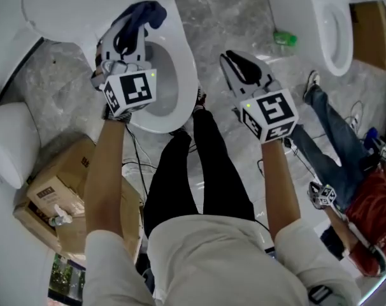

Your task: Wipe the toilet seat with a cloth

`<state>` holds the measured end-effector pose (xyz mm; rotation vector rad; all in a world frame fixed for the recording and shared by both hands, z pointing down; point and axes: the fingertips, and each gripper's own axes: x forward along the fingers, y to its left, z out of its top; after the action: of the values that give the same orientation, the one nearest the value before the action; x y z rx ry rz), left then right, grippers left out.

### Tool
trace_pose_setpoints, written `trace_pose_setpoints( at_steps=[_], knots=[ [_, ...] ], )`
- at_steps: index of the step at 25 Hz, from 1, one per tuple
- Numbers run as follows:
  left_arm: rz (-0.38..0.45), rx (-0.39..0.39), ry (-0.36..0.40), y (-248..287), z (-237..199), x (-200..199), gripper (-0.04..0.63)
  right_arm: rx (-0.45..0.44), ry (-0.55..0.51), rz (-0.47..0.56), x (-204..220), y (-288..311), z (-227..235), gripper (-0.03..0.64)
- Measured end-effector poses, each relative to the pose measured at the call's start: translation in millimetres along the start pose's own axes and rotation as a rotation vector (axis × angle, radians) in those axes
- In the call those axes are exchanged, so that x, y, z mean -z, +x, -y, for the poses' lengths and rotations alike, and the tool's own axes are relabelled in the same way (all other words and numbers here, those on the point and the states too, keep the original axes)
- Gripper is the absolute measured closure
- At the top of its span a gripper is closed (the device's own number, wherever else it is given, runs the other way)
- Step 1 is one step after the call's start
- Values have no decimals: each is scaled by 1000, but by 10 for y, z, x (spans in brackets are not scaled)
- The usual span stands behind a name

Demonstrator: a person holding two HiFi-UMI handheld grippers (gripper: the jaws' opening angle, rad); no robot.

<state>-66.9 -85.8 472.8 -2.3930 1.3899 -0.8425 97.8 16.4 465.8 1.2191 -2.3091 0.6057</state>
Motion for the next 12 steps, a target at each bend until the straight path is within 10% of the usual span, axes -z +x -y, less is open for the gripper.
trace_pose_setpoints(
  at_steps=[12],
  knots=[
    [43,-161,-82,-1343,-903,-836,560,13,-193,234,-1717,-897,-476,557]
  ],
)
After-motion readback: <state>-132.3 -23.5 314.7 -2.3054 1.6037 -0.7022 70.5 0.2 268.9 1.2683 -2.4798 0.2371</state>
